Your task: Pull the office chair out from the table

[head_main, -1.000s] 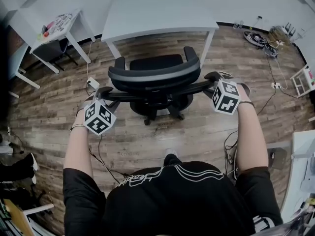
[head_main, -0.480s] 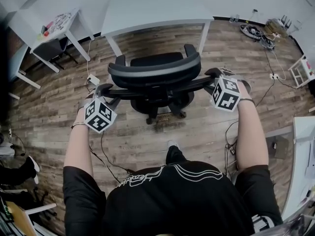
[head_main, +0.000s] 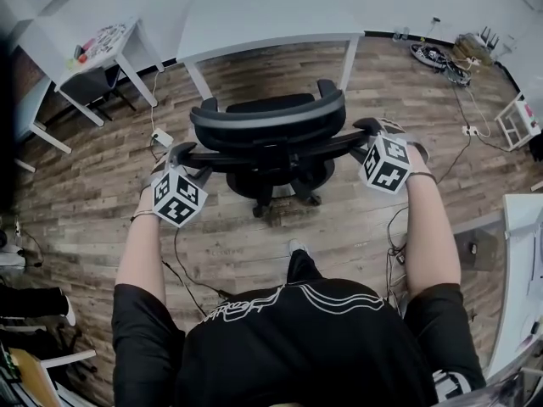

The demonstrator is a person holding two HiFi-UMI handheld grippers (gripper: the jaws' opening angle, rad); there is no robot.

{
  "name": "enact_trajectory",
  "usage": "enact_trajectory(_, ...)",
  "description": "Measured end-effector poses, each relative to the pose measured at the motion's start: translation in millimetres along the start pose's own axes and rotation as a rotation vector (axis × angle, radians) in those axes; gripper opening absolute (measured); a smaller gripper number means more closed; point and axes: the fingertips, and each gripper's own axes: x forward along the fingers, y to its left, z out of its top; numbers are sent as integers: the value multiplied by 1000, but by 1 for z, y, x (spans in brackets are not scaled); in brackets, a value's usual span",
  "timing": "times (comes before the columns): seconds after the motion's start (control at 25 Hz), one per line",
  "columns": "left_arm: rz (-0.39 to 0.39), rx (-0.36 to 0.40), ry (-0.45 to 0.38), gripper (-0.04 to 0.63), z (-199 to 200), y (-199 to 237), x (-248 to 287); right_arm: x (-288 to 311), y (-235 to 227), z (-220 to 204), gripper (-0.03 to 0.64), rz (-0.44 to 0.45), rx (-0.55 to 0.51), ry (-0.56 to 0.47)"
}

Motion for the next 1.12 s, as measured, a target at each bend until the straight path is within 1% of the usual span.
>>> enact_trajectory(0.16,36,-45,-3,250,2,2,-2,0,-2,1,237,-49,24,31)
enact_trajectory(0.24,64,-71,-5,259,1,3,-5,-2,-4,0,244,-88,38,30)
enact_trajectory(0.32,84,-114,-11,262,0,4,-11,-7,-5,0,249,-138,66,24)
enact_trajectory(0.4,110,-181,-26,262,-2,7,-21,-16,-5,2,249,-185,115,6)
enact_trajectory(0.48,150,-264,-62,261,0,11,-34,-28,-2,5,247,-221,184,-30)
enact_trajectory(0.52,166,-308,-93,261,5,12,-41,-34,-1,8,247,-238,220,-52)
enact_trajectory(0.6,168,-395,-168,261,17,7,-57,-46,3,17,247,-259,283,-101)
enact_trajectory(0.64,160,-431,-200,261,23,0,-63,-51,7,21,247,-260,316,-125)
enact_trajectory(0.72,136,-472,-242,256,32,-17,-73,-61,21,29,247,-250,396,-164)
enact_trajectory(0.8,106,-496,-273,219,42,-36,-82,-69,37,35,240,-230,497,-192)
enact_trajectory(0.96,48,-582,-350,160,62,-76,-104,-88,77,57,126,-152,680,-288)
enact_trajectory(1.04,10,-617,-394,108,71,-99,-117,-101,101,75,89,-97,728,-349)
enact_trajectory(1.12,-48,-634,-437,53,82,-121,-129,-115,123,98,64,-39,742,-417)
